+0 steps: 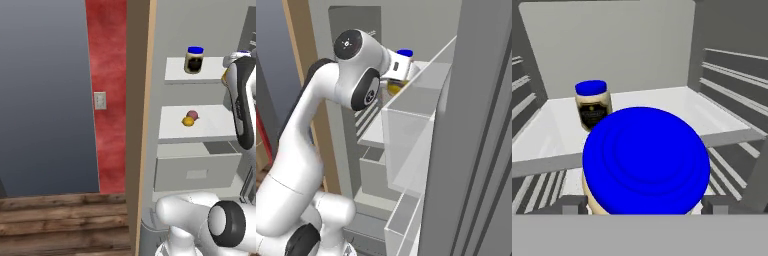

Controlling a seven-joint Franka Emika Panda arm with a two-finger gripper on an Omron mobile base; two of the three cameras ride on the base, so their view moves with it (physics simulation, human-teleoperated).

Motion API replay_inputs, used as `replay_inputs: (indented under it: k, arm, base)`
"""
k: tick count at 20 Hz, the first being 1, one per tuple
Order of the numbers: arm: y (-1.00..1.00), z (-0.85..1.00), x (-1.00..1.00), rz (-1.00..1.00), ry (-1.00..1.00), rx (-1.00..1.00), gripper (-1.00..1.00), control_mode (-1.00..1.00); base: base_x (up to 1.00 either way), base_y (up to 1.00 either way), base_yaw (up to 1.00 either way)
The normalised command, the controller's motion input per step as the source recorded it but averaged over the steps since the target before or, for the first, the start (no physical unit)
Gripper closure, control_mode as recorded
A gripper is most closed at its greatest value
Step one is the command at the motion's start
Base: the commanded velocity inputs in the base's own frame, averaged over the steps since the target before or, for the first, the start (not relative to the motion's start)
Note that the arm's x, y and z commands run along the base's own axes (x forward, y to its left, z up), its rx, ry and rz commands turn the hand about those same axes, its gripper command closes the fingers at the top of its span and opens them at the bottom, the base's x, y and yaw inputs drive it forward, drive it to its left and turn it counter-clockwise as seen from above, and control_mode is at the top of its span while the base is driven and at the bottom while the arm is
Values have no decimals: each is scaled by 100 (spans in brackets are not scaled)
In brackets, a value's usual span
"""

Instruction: Place the mayonnaise and mayonnaise from the counter to the top shelf of the fridge. If the existing items in the fridge are on the top shelf, move them to other shelves.

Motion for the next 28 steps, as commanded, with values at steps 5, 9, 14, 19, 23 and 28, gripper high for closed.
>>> replay_inputs:
  k: [5,9,14,19,23,28]
  arm:
    - [-46,2,99,0,0,0,100,-100]
    - [-31,0,76,0,0,0,100,-100]
    - [0,0,63,0,1,0,100,-100]
    - [0,-4,56,0,5,-4,100,-100]
    - [0,-25,28,0,6,-6,100,-100]
    - [0,-27,21,0,2,-6,100,-100]
  base:
    - [0,0,0]
    - [0,0,0]
    - [0,0,0]
    - [0,0,0]
    - [0,0,0]
    - [0,0,0]
